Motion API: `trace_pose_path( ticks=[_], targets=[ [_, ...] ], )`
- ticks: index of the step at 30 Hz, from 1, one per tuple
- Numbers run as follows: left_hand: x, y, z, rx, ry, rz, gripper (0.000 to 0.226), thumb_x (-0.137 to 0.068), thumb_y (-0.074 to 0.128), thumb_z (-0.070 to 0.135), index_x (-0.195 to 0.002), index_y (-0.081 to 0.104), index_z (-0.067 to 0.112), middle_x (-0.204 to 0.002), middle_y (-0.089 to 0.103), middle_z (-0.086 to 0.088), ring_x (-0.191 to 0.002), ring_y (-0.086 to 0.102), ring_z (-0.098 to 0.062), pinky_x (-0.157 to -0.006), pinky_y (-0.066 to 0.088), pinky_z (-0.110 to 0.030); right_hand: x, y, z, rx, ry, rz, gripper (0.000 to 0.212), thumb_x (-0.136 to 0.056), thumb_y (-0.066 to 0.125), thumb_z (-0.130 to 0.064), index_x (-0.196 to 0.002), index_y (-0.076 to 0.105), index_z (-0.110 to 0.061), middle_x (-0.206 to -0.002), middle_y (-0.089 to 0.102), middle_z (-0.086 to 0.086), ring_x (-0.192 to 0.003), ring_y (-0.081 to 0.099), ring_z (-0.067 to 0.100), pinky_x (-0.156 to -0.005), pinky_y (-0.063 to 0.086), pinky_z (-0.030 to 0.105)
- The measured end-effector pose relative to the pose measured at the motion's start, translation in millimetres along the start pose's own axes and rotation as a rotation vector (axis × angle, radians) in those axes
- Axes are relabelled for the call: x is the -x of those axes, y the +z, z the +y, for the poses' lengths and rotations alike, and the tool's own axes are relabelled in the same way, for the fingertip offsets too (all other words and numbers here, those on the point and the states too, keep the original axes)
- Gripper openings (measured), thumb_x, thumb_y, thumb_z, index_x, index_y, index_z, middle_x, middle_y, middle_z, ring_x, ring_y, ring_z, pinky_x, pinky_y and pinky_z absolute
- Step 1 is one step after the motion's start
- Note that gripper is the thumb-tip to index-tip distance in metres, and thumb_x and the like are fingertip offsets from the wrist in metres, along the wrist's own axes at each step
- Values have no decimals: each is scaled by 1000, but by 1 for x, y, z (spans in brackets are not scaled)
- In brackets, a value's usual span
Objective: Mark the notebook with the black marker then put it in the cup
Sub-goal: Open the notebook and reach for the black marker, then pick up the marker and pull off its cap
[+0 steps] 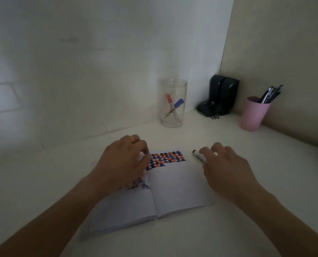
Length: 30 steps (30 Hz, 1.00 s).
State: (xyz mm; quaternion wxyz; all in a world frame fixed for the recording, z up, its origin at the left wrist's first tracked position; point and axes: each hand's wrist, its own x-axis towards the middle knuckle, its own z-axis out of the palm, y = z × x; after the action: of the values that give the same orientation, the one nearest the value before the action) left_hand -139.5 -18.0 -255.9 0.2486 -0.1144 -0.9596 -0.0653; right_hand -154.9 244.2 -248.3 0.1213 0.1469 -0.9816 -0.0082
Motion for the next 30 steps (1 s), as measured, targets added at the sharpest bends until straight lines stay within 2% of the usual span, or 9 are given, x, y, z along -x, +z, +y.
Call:
trace_pose_path(
  ticks=[5,8,10,14,18,20,25,28,30],
  targets=[
    [-35,23,-16,108,101,8,25,-93,47,41,-95,67,26,-99,68,8,-91,63,-15,-76,54,-36,-18,11,-3,101,-39,-123,68,-92,47,-9,-152,26,-31,-130,50,4,-117,54,25,-76,47,35],
    [-34,27,-23,107,240,-62,21,-92,50,35,-96,68,26,-100,69,8,-88,63,-14,-76,52,-37,-26,7,-8,71,-73,-21,73,-91,49,-3,-153,24,-33,-123,53,2,-106,55,23,-69,40,32],
    [-30,30,-25,119,302,-152,22,-92,50,34,-100,69,29,-102,68,11,-90,61,-12,-77,50,-35,-35,3,-15,-46,-111,118,67,-92,52,-3,-149,33,-33,-116,57,0,-95,54,20,-69,43,31],
    [-26,34,-30,238,287,-227,27,-95,47,29,-110,69,29,-111,66,12,-98,57,-9,-82,45,-25,-56,3,-35,-711,-125,239,47,-94,64,-9,-137,55,-26,-109,68,-8,-87,68,10,-75,60,29],
    [-25,34,-33,239,305,-213,28,-98,45,27,-113,69,26,-111,66,10,-98,57,-10,-83,45,-25,-67,16,-48,-1564,99,-53,43,-92,68,0,-133,63,-11,-104,70,4,-89,74,18,-72,62,25],
    [-24,35,-31,221,306,-181,30,-101,40,28,-114,67,23,-107,67,7,-93,58,-12,-81,45,-25,-65,26,-47,-1763,142,-131,34,-91,68,1,-125,67,-3,-105,69,9,-89,74,18,-78,61,26],
    [-26,26,-24,174,317,-71,37,-107,28,38,-111,62,22,-94,70,5,-84,63,-16,-82,48,-37,-63,39,-43,-1851,231,-88,23,-77,79,-19,-94,76,-4,-87,76,7,-88,75,20,-87,61,34],
    [-27,24,-23,137,337,10,39,-102,42,51,-104,66,22,-85,72,7,-75,65,-14,-81,50,-34,-61,41,-44,-1735,201,-46,22,-77,78,-28,-88,76,-10,-81,76,5,-75,69,19,-80,58,38],
    [-27,26,-22,97,366,56,33,-100,52,49,-100,67,19,-80,71,6,-68,64,-15,-75,52,-34,-59,38,-46,-1752,185,-17,28,-75,77,-31,-90,74,-7,-76,74,5,-67,65,18,-72,55,36]
  ],
)
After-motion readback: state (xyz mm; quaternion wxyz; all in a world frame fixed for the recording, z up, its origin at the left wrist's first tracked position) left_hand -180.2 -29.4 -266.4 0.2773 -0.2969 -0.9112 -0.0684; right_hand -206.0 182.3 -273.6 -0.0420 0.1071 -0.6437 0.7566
